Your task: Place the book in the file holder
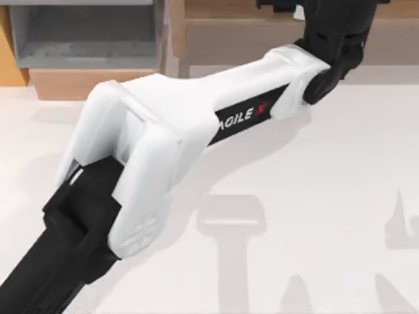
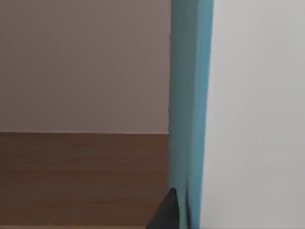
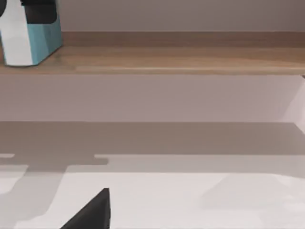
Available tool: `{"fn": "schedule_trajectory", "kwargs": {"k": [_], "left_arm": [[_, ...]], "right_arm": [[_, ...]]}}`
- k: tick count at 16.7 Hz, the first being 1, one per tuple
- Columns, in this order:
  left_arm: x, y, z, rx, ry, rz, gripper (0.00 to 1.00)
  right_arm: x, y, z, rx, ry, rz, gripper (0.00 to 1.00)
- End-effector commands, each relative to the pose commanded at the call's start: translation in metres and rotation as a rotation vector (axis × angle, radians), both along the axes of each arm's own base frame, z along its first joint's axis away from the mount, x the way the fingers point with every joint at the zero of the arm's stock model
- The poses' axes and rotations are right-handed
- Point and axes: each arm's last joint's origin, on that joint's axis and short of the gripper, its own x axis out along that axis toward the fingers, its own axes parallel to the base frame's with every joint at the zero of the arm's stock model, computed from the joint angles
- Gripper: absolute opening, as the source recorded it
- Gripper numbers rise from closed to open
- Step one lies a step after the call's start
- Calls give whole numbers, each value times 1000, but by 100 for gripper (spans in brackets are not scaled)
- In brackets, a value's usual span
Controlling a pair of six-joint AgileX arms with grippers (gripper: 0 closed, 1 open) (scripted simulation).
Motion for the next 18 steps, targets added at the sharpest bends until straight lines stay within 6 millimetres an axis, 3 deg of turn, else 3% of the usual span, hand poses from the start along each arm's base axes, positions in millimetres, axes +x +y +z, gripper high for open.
{"fn": "schedule_trajectory", "kwargs": {"k": [5, 15, 18], "left_arm": [[0, 0, 0, 0, 0, 0, 2], [-2, -2, 2, 0, -1, -4, 0], [-2, -2, 11, 0, -1, -4, 0]], "right_arm": [[0, 0, 0, 0, 0, 0, 100], [0, 0, 0, 0, 0, 0, 100], [0, 0, 0, 0, 0, 0, 100]]}}
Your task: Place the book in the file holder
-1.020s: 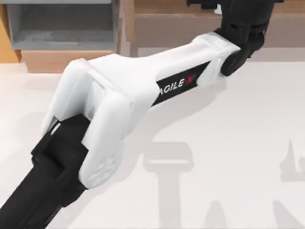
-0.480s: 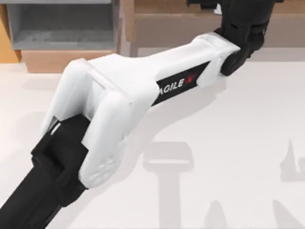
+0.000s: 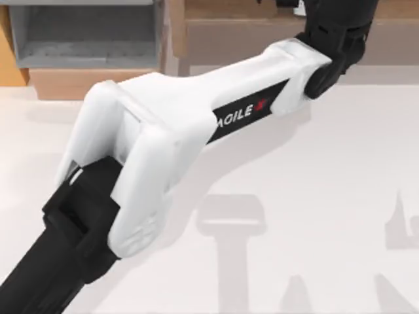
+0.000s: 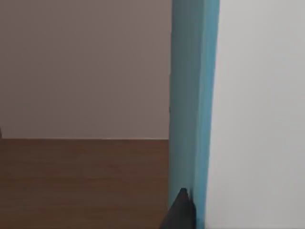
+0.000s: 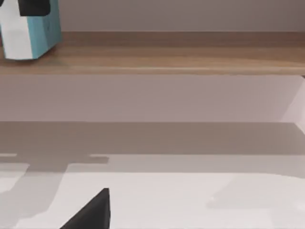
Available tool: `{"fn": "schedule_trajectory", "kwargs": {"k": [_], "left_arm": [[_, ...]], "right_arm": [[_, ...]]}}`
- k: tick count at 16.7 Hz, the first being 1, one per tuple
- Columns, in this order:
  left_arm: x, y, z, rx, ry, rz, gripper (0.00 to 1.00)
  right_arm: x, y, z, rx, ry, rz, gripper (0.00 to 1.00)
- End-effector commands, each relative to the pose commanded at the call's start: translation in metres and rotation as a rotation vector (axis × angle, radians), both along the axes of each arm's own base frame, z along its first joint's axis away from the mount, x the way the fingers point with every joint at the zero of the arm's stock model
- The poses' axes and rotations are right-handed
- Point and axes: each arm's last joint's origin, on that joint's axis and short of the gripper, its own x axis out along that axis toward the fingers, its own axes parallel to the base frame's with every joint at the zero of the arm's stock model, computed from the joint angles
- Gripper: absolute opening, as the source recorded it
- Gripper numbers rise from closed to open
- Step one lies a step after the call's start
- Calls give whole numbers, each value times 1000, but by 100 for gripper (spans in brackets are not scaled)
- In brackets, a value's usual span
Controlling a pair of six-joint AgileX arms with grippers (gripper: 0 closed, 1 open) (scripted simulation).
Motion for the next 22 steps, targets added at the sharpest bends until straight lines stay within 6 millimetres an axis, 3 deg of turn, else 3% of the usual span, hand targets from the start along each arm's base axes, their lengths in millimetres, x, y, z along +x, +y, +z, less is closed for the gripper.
{"fn": "schedule_trajectory", "kwargs": {"k": [7, 10, 14, 17, 19, 22], "left_arm": [[-1, 0, 4, 6, 0, 2, 0], [-16, -1, 13, 46, -9, 11, 0], [-62, -3, 14, 206, 2, -8, 0], [-107, 8, 14, 377, 3, -51, 0], [-134, 27, 9, 515, 8, -76, 0], [-161, 75, -17, 772, 48, -98, 0]], "right_arm": [[0, 0, 0, 0, 0, 0, 100], [0, 0, 0, 0, 0, 0, 100], [0, 0, 0, 0, 0, 0, 100], [0, 0, 0, 0, 0, 0, 100], [0, 0, 0, 0, 0, 0, 100], [0, 0, 0, 0, 0, 0, 100]]}}
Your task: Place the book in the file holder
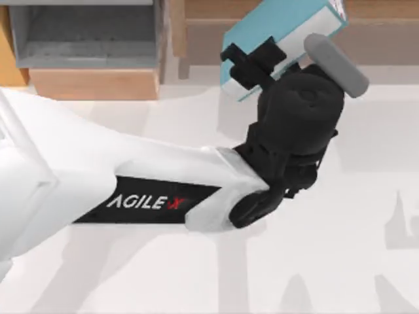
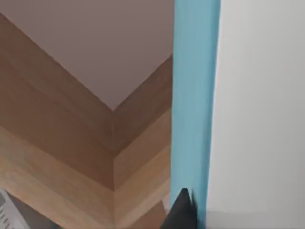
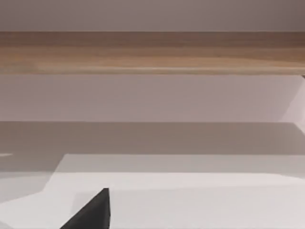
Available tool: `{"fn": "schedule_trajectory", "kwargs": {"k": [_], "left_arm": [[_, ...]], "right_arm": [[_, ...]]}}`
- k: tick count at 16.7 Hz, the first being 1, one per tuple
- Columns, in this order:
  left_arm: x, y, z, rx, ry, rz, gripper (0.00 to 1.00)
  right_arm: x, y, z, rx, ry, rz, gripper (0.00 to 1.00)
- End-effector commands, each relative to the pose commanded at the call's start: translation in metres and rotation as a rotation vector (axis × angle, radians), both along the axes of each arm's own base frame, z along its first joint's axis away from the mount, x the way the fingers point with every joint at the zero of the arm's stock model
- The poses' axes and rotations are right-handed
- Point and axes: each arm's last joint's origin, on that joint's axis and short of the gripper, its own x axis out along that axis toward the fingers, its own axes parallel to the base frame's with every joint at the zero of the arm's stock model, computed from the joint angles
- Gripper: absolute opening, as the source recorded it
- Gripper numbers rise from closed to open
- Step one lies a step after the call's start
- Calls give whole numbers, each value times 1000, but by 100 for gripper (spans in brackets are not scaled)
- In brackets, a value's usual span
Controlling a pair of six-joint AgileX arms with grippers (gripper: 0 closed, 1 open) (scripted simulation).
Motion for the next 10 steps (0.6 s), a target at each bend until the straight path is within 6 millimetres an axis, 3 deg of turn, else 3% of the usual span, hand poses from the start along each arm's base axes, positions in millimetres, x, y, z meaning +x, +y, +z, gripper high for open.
{"fn": "schedule_trajectory", "kwargs": {"k": [5, 10], "left_arm": [[-11, 106, -37, 397, 78, 11, 0], [8, 196, -50, 653, 144, 10, 0]], "right_arm": [[0, 0, 0, 0, 0, 0, 100], [0, 0, 0, 0, 0, 0, 100]]}}
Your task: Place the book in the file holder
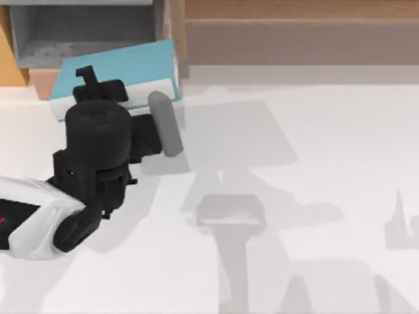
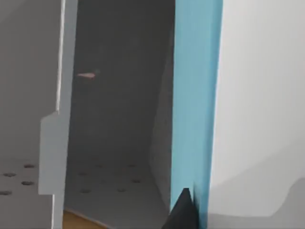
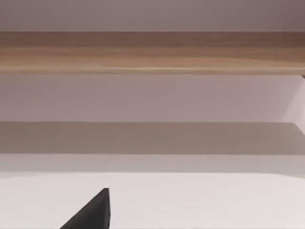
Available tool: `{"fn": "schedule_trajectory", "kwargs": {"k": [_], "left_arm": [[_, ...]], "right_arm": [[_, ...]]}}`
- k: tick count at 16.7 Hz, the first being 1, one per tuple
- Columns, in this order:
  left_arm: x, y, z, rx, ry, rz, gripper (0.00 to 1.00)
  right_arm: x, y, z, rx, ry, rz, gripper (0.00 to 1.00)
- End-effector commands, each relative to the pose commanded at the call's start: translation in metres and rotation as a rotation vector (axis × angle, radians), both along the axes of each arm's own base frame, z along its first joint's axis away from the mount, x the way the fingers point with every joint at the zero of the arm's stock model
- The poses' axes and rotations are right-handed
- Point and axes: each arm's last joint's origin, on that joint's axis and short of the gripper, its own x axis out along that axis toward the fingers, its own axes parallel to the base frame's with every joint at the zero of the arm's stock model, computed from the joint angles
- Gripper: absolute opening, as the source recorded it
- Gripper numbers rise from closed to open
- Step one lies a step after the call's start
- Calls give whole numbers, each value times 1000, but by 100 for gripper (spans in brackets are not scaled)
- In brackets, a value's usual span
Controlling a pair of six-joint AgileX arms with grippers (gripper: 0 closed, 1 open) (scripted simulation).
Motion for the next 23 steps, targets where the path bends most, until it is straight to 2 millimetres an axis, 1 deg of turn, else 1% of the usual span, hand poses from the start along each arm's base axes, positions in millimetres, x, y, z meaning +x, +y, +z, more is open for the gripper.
{"fn": "schedule_trajectory", "kwargs": {"k": [2, 4, 7, 9, 16, 20, 23], "left_arm": [[14, 26, 2, 58, 6, -17, 0], [33, 45, 6, 96, 1, -44, 0], [60, 68, 8, 134, 2, -86, 0], [70, 76, 5, 147, 11, -102, 0], [72, 76, 5, 150, 11, -108, 0], [88, 77, 6, 148, 0, -104, 0], [100, 77, 1, 149, 10, -104, 0]], "right_arm": [[0, 0, 0, 0, 0, 0, 100], [0, 0, 0, 0, 0, 0, 100], [0, 0, 0, 0, 0, 0, 100], [0, 0, 0, 0, 0, 0, 100], [0, 0, 0, 0, 0, 0, 100], [0, 0, 0, 0, 0, 0, 100], [0, 0, 0, 0, 0, 0, 100]]}}
